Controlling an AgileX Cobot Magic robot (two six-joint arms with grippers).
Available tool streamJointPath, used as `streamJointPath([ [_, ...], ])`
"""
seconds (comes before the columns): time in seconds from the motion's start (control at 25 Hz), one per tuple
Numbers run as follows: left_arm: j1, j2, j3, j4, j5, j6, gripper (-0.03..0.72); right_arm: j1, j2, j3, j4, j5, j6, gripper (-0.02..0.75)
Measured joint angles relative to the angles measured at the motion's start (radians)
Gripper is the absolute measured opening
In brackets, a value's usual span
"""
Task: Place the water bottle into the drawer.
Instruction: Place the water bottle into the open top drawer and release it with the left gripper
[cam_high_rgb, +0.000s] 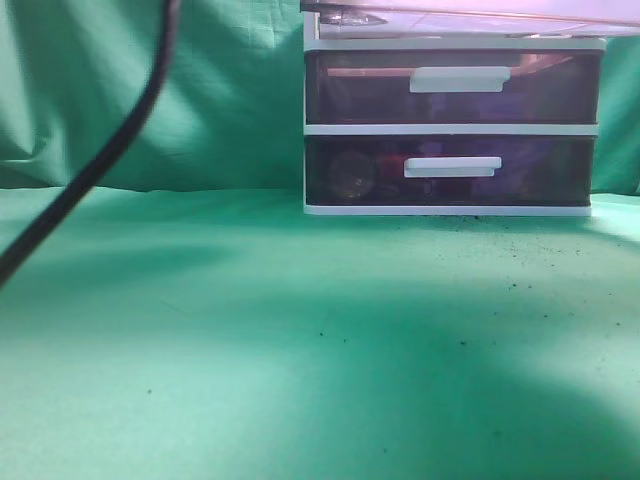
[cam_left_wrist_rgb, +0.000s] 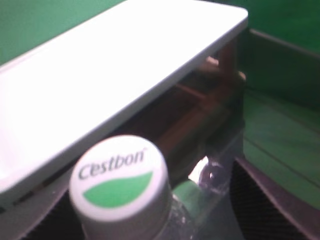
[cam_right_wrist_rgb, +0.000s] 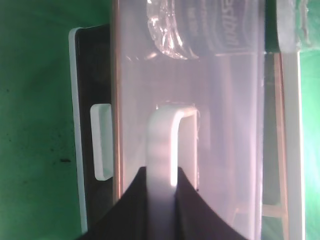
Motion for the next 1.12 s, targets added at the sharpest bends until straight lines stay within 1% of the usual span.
streamJointPath([
  [0.16, -0.002, 0.019, 0.0, 0.0, -0.14, 0.002, 0.529, 0.0, 0.0, 0.0, 0.0, 0.002, 0.0, 0.085],
  [0.32, -0.009, 0.084, 0.0, 0.0, -0.303, 0.002, 0.529, 0.0, 0.0, 0.0, 0.0, 0.002, 0.0, 0.085],
  [0.56, -0.057, 0.198, 0.0, 0.002, -0.666, -0.008, 0.529, 0.0, 0.0, 0.0, 0.0, 0.002, 0.002, 0.085],
  [0.64, -0.081, 0.224, 0.0, 0.034, -0.773, -0.056, 0.529, 0.0, 0.0, 0.0, 0.003, 0.002, 0.002, 0.085],
  [0.76, -0.092, 0.232, 0.0, 0.136, -0.846, -0.133, 0.529, -0.002, -0.002, 0.006, 0.015, 0.005, 0.006, 0.085],
  [0.84, -0.106, 0.23, 0.0, 0.208, -0.864, -0.164, 0.529, -0.002, -0.002, 0.006, 0.017, 0.005, 0.006, 0.085],
  [0.92, -0.123, 0.23, -0.002, 0.248, -0.838, -0.175, 0.529, -0.002, -0.002, 0.006, 0.019, 0.007, 0.004, 0.085],
  [0.96, -0.122, 0.221, -0.002, 0.257, -0.809, -0.177, 0.508, -0.002, -0.002, 0.008, 0.019, 0.007, 0.004, 0.085],
  [1.04, -0.122, 0.193, -0.005, 0.265, -0.662, -0.182, 0.508, -0.002, -0.002, 0.008, 0.019, 0.002, 0.002, 0.085],
  [1.12, -0.126, 0.151, -0.005, 0.268, -0.484, -0.186, 0.379, -0.002, 0.0, 0.008, 0.019, -0.011, 0.002, 0.085],
])
